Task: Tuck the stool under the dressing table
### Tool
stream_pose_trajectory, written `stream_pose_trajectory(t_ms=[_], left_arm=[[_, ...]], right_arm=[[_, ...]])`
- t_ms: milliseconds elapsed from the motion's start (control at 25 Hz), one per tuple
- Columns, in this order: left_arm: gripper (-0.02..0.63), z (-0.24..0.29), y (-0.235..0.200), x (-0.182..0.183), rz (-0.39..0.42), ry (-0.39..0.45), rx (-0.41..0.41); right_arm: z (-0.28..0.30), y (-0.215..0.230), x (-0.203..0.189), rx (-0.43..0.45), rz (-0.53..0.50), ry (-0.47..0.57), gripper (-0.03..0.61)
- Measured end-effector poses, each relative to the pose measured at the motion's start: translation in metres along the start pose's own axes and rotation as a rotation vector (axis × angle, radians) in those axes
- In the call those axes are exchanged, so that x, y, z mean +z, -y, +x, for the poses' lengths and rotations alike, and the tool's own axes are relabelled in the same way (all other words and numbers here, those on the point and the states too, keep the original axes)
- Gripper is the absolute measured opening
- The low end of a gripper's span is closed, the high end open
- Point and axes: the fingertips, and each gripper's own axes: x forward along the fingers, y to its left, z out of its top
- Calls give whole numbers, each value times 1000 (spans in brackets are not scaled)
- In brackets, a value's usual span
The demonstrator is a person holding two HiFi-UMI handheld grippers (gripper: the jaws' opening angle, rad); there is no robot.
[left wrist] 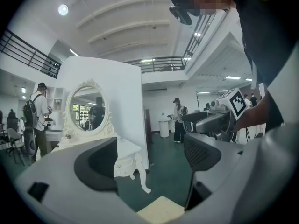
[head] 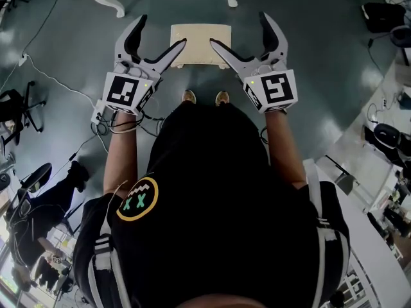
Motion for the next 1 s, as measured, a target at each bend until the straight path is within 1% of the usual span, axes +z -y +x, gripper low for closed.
stream_pose_trajectory(t_ms=[80, 200, 560, 1000], left_arm=[[463, 0, -1, 0, 5, 0, -1], [483, 0, -2, -1, 2, -5, 3], [488, -5, 9, -1, 12, -12, 3], [488, -3, 3, -7, -1, -35, 8]], right_arm=[[1, -2, -1, 7, -12, -4, 559], [2, -5, -2, 13, -22, -11, 576], [-7, -6, -5, 10, -18, -24, 578], [-1, -1, -12, 3, -5, -42, 578]])
